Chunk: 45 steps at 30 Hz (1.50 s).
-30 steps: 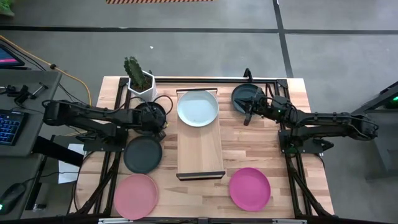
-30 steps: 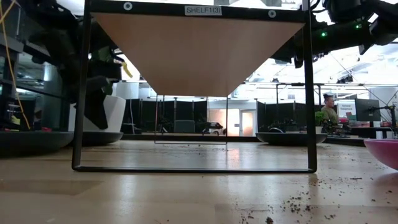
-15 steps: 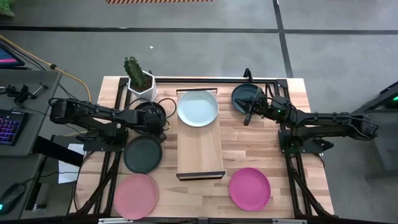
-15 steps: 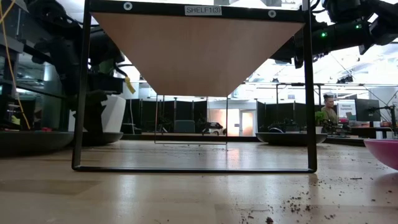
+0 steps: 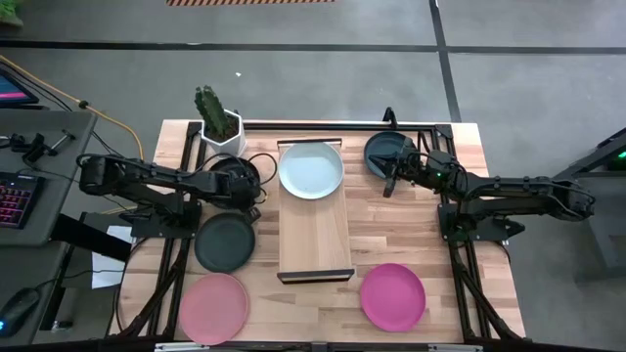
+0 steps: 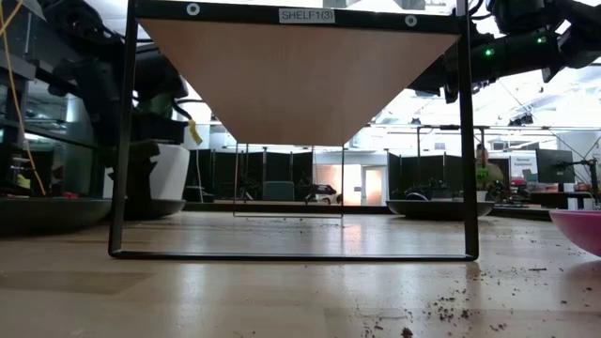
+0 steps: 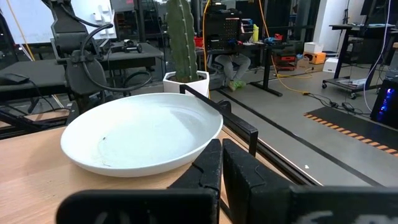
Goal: Place and stack plates onto a shelf
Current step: Put the top black plate on the shelf
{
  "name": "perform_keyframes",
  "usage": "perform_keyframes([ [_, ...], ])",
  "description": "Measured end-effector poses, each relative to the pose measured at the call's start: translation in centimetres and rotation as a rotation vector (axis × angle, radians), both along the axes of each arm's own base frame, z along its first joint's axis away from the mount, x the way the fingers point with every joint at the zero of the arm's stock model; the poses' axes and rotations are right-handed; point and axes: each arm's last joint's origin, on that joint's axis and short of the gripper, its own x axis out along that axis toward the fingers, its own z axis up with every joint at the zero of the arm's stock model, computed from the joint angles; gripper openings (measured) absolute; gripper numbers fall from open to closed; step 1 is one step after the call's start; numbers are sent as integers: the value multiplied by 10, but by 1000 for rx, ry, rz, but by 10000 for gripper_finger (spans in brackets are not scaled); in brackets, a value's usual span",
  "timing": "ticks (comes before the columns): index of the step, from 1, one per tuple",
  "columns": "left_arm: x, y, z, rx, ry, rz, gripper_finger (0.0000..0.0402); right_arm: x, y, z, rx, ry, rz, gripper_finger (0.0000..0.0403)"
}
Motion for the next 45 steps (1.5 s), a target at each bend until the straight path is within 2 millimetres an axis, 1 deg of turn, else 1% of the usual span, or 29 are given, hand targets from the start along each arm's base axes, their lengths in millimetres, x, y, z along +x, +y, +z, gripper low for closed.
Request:
perform_keyframes([
  [3, 0, 0, 1, 8, 8, -7, 24, 0, 0, 0, 0, 0, 0, 0],
  [5, 1, 0, 4, 6, 17, -3, 11, 0, 0, 0, 0, 0, 0, 0],
  [10, 6, -1, 12, -4, 13, 4, 13, 0, 0, 0, 0, 0, 1, 0],
  [16, 12, -7, 21, 4, 11, -29, 7, 0, 0, -1, 2, 3, 5, 0],
  [23, 14, -16, 36, -1, 67, -19, 5, 3, -1, -5, 10, 28, 5, 0],
  [35, 20, -46, 63, 25, 82, -33, 4, 3, -1, -5, 26, 19, 3, 0],
  [41, 14, -63, 77, 110, 98, -30, 4, 3, -1, -4, 26, 19, 3, 0],
  [45, 10, -75, 90, 138, 43, -33, 4, 3, -1, -4, 25, 18, 2, 0],
])
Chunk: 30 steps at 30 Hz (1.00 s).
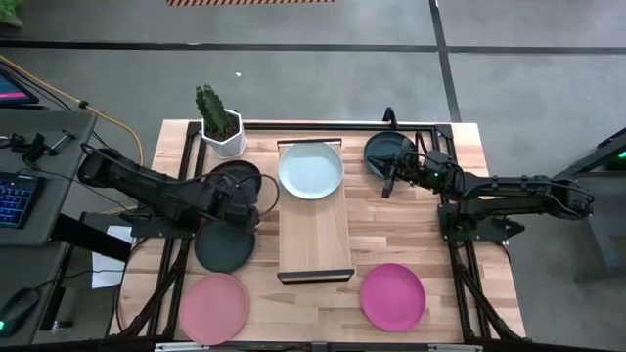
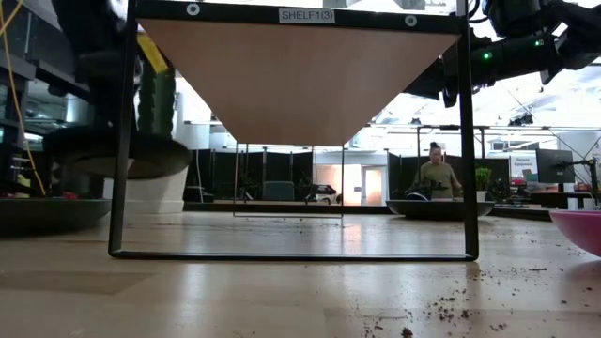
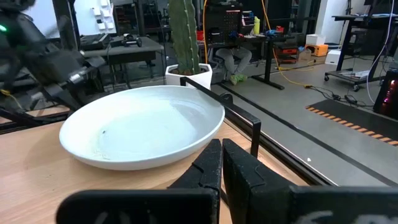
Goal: Place and stack plates onto a shelf
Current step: Put the top black plate on the shelf
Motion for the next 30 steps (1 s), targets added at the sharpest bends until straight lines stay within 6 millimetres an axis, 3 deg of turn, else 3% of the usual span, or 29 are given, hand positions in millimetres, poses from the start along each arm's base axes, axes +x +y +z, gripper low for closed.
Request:
perform_keyframes([
  [10, -20, -30, 27, 67, -176, -137, 4, 0, 0, 0, -1, -1, -5, 0],
  [18, -34, -33, 41, 232, -278, -194, 5, 0, 0, 0, -1, -2, -4, 0],
  [23, -29, -34, 45, 367, -317, -242, 5, 0, 0, 0, -2, -2, -9, 0],
  [30, -5, -47, 60, 438, -439, -429, 5, 0, 0, 0, -2, -4, -11, 0],
])
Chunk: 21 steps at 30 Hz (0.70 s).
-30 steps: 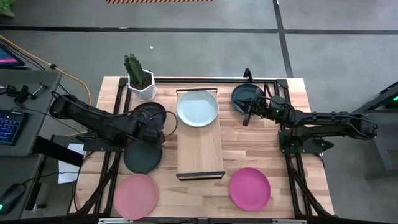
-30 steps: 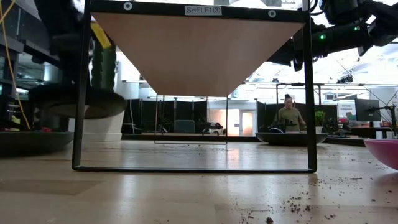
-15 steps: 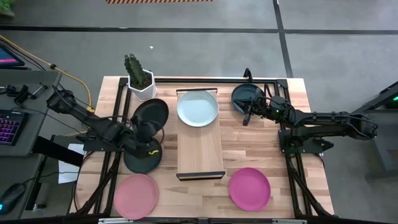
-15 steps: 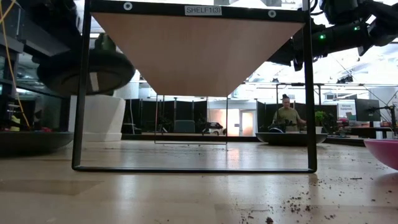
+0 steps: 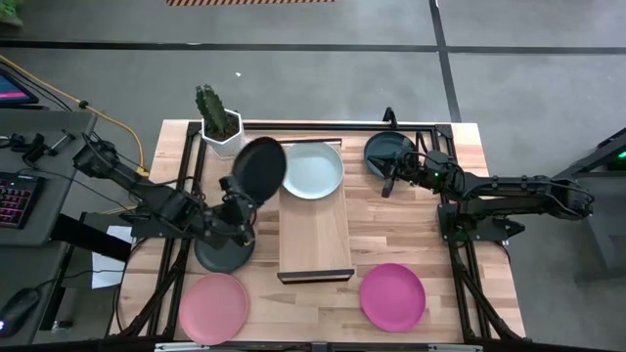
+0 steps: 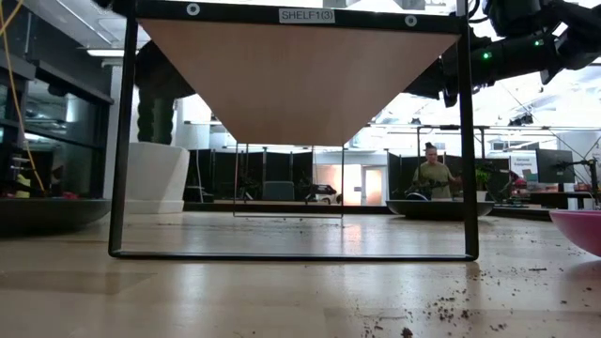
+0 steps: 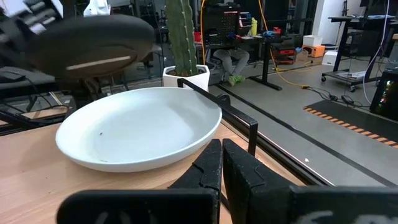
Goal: Place and stack plates onto a shelf
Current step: Put the top black plate on the shelf
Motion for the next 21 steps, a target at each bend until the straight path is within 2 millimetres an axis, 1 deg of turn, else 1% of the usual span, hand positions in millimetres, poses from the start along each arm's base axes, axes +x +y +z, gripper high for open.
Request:
perform_keyframes([
  [4, 13, -11, 0, 19, 13, -158, 5, 0, 0, 0, -3, 2, 0, 0],
  [9, 28, -27, -11, 87, 82, -337, 5, 0, 0, 0, -3, 2, -1, 0],
  [14, 39, -39, -17, 154, 96, -476, 5, 0, 0, 0, -3, 3, -1, 0],
  [21, 42, -52, -13, 222, 56, -648, 3, 0, 0, 0, 0, 2, -1, 0],
])
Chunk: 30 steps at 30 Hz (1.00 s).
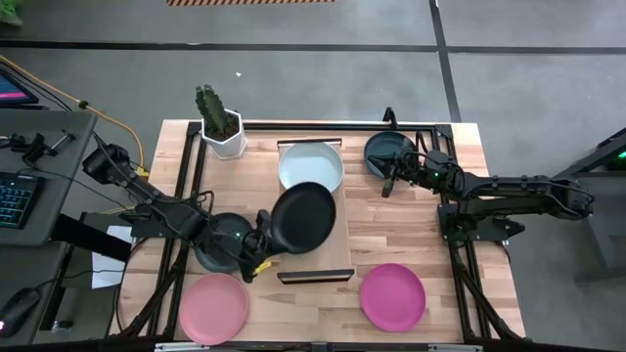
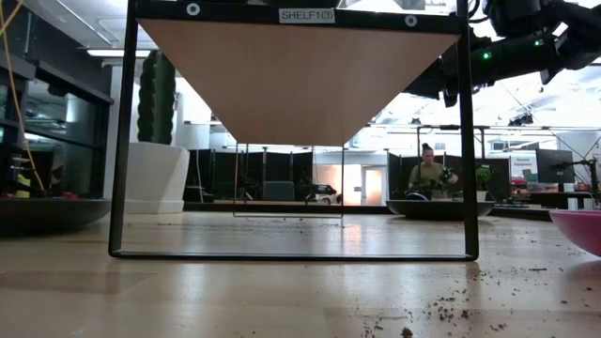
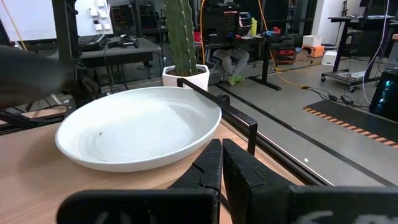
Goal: Place and stack plates onto a shelf
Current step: Put the top black plate on the shelf
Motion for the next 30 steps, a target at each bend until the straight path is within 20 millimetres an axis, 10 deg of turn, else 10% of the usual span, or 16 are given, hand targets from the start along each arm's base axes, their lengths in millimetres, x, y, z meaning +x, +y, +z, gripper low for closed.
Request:
perform_keyframes([
  [15, 12, 21, 39, -89, 155, -169, 1, 0, 0, 0, -23, 10, 1, 0],
  [30, 36, 18, 10, -83, 268, -218, 1, 0, 0, 0, -41, 17, 2, 0],
])
